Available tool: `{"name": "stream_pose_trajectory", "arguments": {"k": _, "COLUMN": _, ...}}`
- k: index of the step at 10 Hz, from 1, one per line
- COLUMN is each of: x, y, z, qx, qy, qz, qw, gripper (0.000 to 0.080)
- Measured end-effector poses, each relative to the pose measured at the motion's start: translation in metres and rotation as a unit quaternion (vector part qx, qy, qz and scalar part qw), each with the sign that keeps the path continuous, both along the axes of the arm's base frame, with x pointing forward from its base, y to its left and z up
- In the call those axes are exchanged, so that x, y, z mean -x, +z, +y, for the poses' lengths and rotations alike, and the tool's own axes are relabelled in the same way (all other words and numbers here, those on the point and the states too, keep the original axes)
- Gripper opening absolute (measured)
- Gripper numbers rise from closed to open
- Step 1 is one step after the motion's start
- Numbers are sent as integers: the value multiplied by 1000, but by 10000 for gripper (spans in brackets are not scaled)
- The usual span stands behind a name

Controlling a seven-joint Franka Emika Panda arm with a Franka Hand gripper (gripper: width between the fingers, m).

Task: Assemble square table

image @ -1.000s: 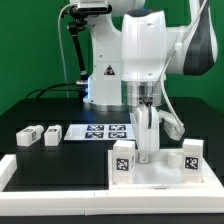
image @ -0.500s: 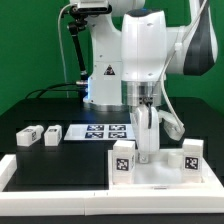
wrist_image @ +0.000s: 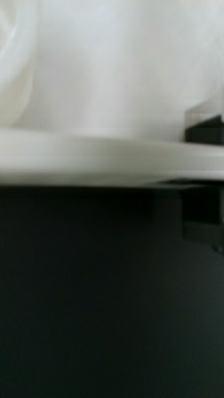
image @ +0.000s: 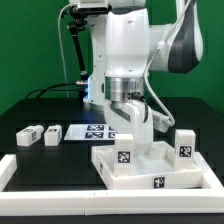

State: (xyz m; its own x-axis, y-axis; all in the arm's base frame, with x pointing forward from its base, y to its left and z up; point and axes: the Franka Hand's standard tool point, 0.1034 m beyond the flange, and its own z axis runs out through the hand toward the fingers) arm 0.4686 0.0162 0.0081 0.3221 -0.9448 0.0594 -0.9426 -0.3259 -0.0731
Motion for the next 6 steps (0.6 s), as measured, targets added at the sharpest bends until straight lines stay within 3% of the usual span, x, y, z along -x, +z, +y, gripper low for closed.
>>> {"name": "stream_pose_trajectory", "arguments": {"k": 3, "x": -1, "y": 1, "z": -16, "qx": 15, "qy": 87, "qz": 2, "qw": 996, "gripper": 61}}
{"name": "stream_pose_trajectory", "arguments": {"k": 4, "x": -5, "y": 3, "z": -33, "qx": 26, "qy": 157, "qz": 4, "qw": 987, "gripper": 64}}
{"name": "stream_pose_trajectory", "arguments": {"k": 6, "x": -14, "y": 7, "z": -46, "qx": 49, "qy": 259, "qz": 3, "qw": 965, "gripper": 64}}
